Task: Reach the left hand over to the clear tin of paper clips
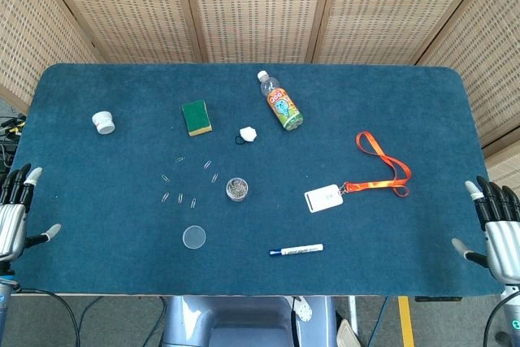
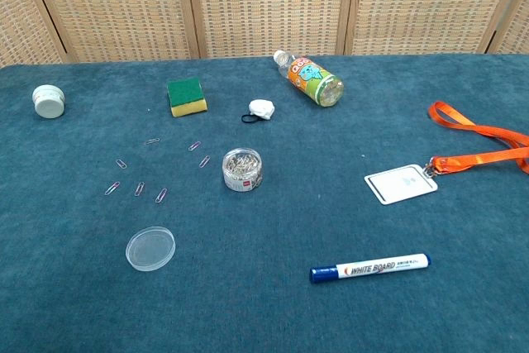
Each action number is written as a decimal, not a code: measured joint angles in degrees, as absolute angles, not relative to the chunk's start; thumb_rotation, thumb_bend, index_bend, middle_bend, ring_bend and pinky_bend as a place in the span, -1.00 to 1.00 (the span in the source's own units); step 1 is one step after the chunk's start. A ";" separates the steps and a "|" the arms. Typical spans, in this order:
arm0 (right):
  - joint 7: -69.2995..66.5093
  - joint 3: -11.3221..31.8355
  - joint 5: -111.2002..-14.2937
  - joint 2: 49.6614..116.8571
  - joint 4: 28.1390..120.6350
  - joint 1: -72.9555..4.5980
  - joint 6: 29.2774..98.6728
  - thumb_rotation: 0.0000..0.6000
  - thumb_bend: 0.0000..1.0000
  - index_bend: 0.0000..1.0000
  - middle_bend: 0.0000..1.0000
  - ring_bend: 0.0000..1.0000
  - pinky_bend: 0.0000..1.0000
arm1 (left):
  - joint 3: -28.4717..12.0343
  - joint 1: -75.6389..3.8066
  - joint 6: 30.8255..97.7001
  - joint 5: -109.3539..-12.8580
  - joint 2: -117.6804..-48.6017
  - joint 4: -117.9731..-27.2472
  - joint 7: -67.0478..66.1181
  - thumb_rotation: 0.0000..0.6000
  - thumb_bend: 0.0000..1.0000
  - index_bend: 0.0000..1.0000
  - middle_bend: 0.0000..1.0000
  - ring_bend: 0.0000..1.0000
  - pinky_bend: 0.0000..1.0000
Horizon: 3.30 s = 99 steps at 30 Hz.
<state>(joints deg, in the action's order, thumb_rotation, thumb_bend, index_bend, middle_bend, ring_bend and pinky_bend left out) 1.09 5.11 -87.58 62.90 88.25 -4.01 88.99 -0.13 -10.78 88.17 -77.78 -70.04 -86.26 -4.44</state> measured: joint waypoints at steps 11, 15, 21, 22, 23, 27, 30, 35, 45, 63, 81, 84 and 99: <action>-0.59 5.35 -87.56 63.17 88.52 -4.32 88.63 1.00 -1.00 -0.99 -1.00 -1.00 -1.00 | -1.80 -15.77 78.60 -79.22 -70.36 -81.12 -2.50 1.00 -0.78 -0.82 -1.00 -1.00 -1.00; 0.19 5.64 -87.11 63.31 88.87 -4.59 88.27 1.00 -1.00 -0.99 -1.00 -1.00 -1.00 | -2.86 -21.21 73.35 -81.77 -72.88 -73.13 0.29 1.00 -0.68 -0.33 -1.00 -1.00 -1.00; 0.80 5.94 -85.90 63.36 89.16 -4.85 87.30 1.00 -1.00 -0.99 -1.00 -1.00 -1.00 | -3.72 -29.66 65.99 -86.24 -79.99 -59.15 7.68 1.00 -0.48 -0.16 -1.00 -1.00 -1.00; 0.84 5.97 -85.69 63.37 89.13 -4.88 87.12 1.00 -1.00 -0.99 -1.00 -1.00 -1.00 | -3.78 -30.77 64.93 -86.74 -81.18 -57.40 8.27 1.00 -0.47 -0.15 -1.00 -1.00 -1.00; 0.89 6.02 -85.40 63.40 89.05 -4.94 86.87 1.00 -1.00 -0.99 -1.00 -1.00 -1.00 | -3.81 -32.15 63.47 -87.30 -82.77 -55.25 8.73 1.00 -0.46 -0.14 -1.00 -1.00 -1.00; 1.12 6.23 -84.20 63.56 88.61 -5.12 85.96 1.00 -1.00 -0.99 -1.00 -1.00 -1.00 | -3.61 -36.04 58.63 -88.39 -87.74 -49.69 8.95 1.00 -0.42 -0.12 -1.00 -1.00 -1.00; 1.31 6.43 -83.48 63.79 88.20 -5.22 85.49 1.00 -1.00 -0.99 -1.00 -1.00 -1.00 | -3.23 -38.18 56.12 -88.98 -91.03 -46.66 8.23 1.00 -0.40 -0.06 -1.00 -1.00 -1.00; 1.49 6.55 -82.86 64.04 87.85 -5.28 85.14 1.00 -1.00 -0.99 -1.00 -1.00 -1.00 | -2.55 -40.15 54.17 -89.37 -94.83 -43.54 7.72 1.00 -0.32 0.01 -1.00 -1.00 -1.00; 1.75 6.58 -82.47 64.17 87.82 -5.45 84.63 1.00 -1.00 -0.99 -1.00 -1.00 -1.00 | -1.99 -42.51 51.63 -88.89 -97.48 -41.37 5.10 1.00 -0.25 0.02 -1.00 -1.00 -1.00; 1.34 6.67 -82.05 64.26 87.54 -5.54 84.25 1.00 -1.00 -0.99 -1.00 -1.00 -1.00 | -1.37 -43.42 48.62 -87.00 -98.58 -40.13 3.92 1.00 -0.25 0.00 -1.00 -1.00 -1.00; 1.00 6.76 -82.25 64.31 87.25 -5.31 84.94 1.00 -1.00 -0.99 -1.00 -1.00 -1.00 | -0.53 -44.37 47.80 -87.01 -102.00 -36.03 6.19 1.00 -0.24 0.00 -1.00 -1.00 -1.00; 0.91 6.75 -82.38 64.31 87.21 -5.30 85.03 1.00 -1.00 -0.99 -1.00 -1.00 -1.00 | -0.31 -44.37 47.74 -87.08 -102.21 -35.70 6.66 1.00 -0.23 0.08 -1.00 -1.00 -1.00; 0.65 6.65 -82.75 64.35 87.11 -5.27 85.22 1.00 -1.00 -0.99 -1.00 -1.00 -1.00 | 0.45 -44.17 48.71 -87.67 -102.00 -35.24 7.74 1.00 -0.06 0.42 -1.00 -1.00 -1.00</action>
<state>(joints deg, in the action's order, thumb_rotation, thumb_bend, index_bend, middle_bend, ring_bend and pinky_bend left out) 0.65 6.65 -82.75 64.35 87.11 -5.27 85.22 0.45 -44.17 48.71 -87.67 -102.00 -35.24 7.74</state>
